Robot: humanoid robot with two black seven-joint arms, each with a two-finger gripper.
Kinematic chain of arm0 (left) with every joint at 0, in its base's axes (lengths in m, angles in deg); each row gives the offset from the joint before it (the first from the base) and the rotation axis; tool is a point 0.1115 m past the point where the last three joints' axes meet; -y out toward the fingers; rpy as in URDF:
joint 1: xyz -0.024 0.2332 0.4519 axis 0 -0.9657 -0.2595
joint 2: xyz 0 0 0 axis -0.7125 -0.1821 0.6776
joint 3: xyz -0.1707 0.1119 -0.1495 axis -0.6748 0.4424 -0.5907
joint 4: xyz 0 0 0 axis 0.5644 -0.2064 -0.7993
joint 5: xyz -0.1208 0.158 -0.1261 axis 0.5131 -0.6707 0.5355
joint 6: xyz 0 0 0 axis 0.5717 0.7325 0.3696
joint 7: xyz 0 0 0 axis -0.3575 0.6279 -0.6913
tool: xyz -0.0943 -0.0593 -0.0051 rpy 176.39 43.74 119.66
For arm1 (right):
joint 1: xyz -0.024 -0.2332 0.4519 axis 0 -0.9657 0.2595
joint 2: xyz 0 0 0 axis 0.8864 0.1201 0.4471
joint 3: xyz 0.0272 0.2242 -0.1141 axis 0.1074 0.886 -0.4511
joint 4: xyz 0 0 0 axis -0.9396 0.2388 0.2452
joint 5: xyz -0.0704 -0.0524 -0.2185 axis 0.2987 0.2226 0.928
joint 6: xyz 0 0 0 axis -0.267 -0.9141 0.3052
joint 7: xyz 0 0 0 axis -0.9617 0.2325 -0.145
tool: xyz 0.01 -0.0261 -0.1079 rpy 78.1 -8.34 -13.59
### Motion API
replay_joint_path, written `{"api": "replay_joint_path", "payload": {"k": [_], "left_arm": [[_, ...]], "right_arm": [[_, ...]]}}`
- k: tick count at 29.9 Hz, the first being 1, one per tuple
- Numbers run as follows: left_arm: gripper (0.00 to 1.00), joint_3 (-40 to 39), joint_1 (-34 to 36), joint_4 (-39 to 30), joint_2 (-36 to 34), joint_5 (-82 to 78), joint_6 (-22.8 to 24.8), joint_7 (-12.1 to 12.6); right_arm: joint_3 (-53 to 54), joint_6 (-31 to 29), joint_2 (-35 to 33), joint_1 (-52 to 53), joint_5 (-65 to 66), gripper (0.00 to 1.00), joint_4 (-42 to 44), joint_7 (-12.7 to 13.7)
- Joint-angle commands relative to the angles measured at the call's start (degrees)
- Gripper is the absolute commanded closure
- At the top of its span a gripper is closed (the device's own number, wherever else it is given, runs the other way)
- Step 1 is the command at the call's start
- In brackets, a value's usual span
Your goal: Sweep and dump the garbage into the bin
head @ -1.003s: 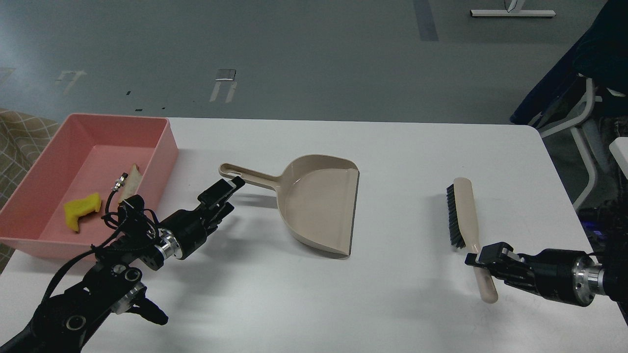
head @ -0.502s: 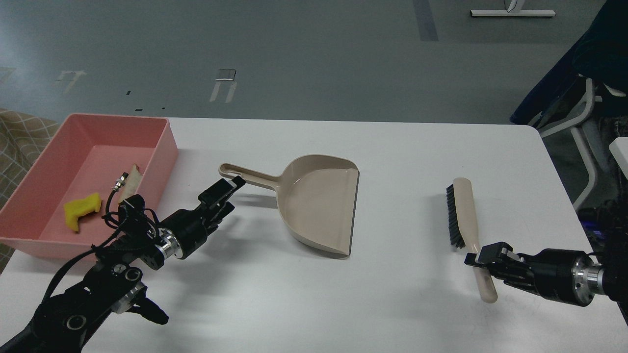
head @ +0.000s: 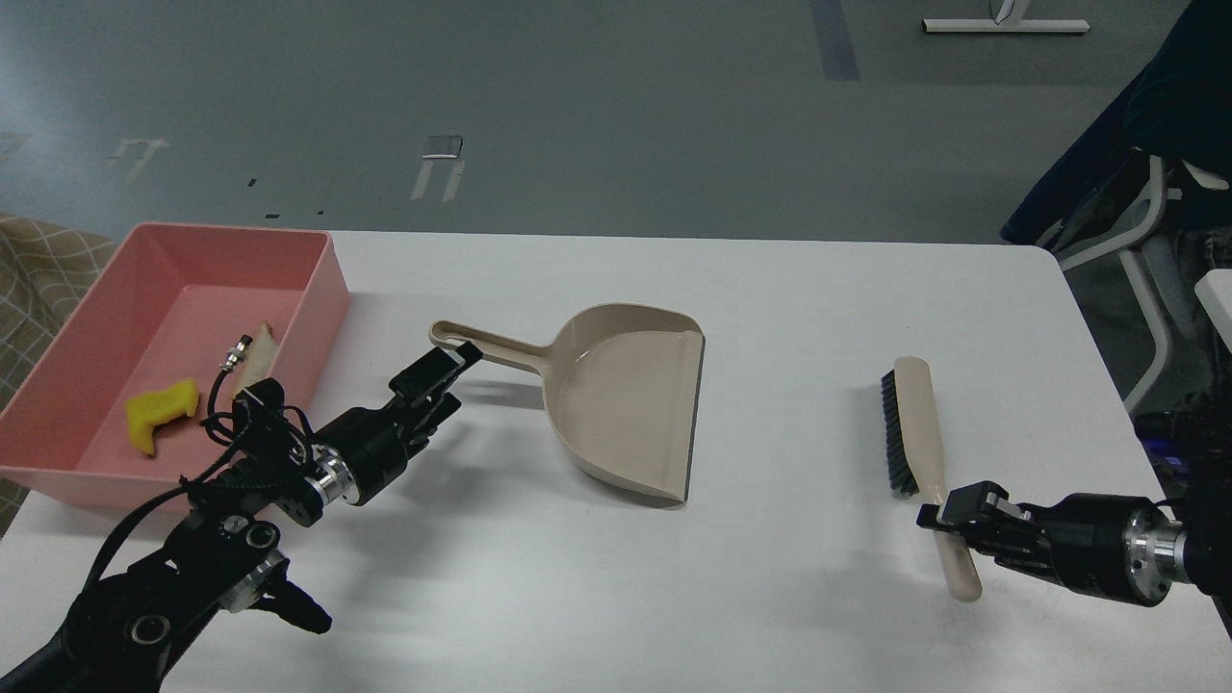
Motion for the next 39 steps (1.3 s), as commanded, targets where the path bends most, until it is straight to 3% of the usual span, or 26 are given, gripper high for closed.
{"api": "replay_joint_path", "payload": {"k": [1, 2, 8, 11, 12, 13, 20, 30, 33, 39], "left_arm": [[0.02, 0.0, 0.0, 0.0, 0.1, 0.0, -0.1, 0.1], [0.02, 0.0, 0.0, 0.0, 0.0, 0.0, -0.1, 0.0], [0.02, 0.0, 0.0, 0.0, 0.0, 0.0, -0.1, 0.1], [0.02, 0.0, 0.1, 0.0, -0.1, 0.0, -0.1, 0.0], [0.02, 0.0, 0.1, 0.0, -0.2, 0.0, 0.0, 0.0], [0.02, 0.0, 0.1, 0.0, -0.3, 0.0, -0.1, 0.0], [0.02, 0.0, 0.1, 0.0, -0.3, 0.1, 0.0, 0.0], [0.02, 0.0, 0.1, -0.8, -0.6, 0.3, 0.1, 0.0], [0.02, 0.0, 0.0, -1.7, -0.8, 0.3, 0.3, 0.1], [0.02, 0.0, -0.8, -4.1, -3.1, 0.5, 1.5, 0.1]], "right_arm": [[0.1, -0.2, -0.1, 0.0, 0.0, 0.94, 0.0, 0.2], [0.1, -0.3, -0.1, 0.0, 0.0, 1.0, 0.0, 0.2], [0.1, -0.3, -0.1, 0.0, 0.0, 1.0, -0.1, 0.2], [0.1, -0.2, -0.1, 0.0, 0.0, 0.84, -0.1, 0.2], [0.1, -0.1, -0.2, 0.0, 0.0, 0.72, -0.1, 0.2], [0.1, 0.0, -0.2, 0.0, -0.1, 0.67, 0.0, 0.2], [0.2, 0.0, -0.2, 0.0, -0.1, 0.52, 0.0, 0.9], [0.2, 0.1, -0.2, 0.0, -0.1, 0.14, -0.1, 0.9], [0.2, 0.2, -0.2, 0.0, -0.1, 0.08, -0.1, 0.9], [0.2, 0.2, -0.1, 0.0, -0.1, 0.07, -0.1, 0.9]]}}
